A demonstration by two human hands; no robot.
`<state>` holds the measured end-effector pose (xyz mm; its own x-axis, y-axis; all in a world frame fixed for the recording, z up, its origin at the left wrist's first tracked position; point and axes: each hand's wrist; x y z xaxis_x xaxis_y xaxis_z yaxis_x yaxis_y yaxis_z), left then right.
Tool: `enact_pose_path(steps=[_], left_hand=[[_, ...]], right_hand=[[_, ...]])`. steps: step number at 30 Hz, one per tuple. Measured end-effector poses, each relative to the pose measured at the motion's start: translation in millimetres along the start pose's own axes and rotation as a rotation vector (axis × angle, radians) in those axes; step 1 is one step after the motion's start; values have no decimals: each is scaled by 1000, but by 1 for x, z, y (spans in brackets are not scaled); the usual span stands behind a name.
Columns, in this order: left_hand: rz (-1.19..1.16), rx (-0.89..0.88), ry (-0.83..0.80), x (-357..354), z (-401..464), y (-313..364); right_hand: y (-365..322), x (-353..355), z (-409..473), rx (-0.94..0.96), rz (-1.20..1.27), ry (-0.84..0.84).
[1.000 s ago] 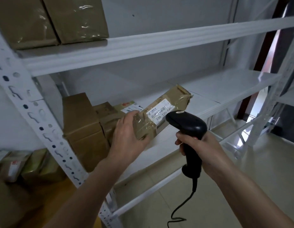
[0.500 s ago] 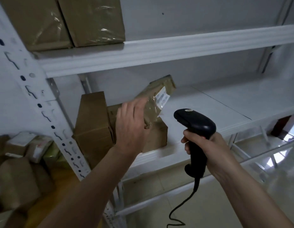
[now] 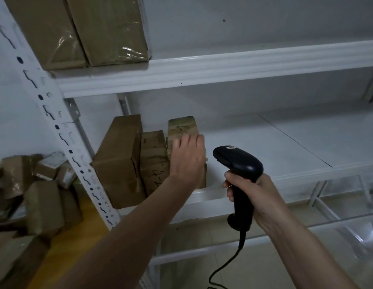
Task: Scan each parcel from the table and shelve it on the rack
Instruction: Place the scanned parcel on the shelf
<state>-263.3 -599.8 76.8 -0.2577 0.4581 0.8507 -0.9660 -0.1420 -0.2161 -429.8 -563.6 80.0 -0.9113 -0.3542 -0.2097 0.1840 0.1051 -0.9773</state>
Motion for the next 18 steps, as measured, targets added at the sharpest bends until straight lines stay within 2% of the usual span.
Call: enact_pose_path(steps=[4, 11, 18], left_hand=[[15, 30, -71, -5, -5, 9], [29, 84, -80, -5, 7, 6], [-87, 81, -83, -8, 7, -1]], right_hand=[[1, 8, 3, -22, 9, -25], [1, 15, 11, -48, 30, -82], [6, 21, 16, -90, 25, -116]])
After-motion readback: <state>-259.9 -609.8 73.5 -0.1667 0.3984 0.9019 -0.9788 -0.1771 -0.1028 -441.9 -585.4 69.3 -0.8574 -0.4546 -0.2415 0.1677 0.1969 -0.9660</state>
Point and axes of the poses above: each hand's wrist, its own z-axis towards the middle knuckle, its own x-axis out of the back of the hand, y = z × x, and after that the axes turned 5 degrees about -y, right-handed
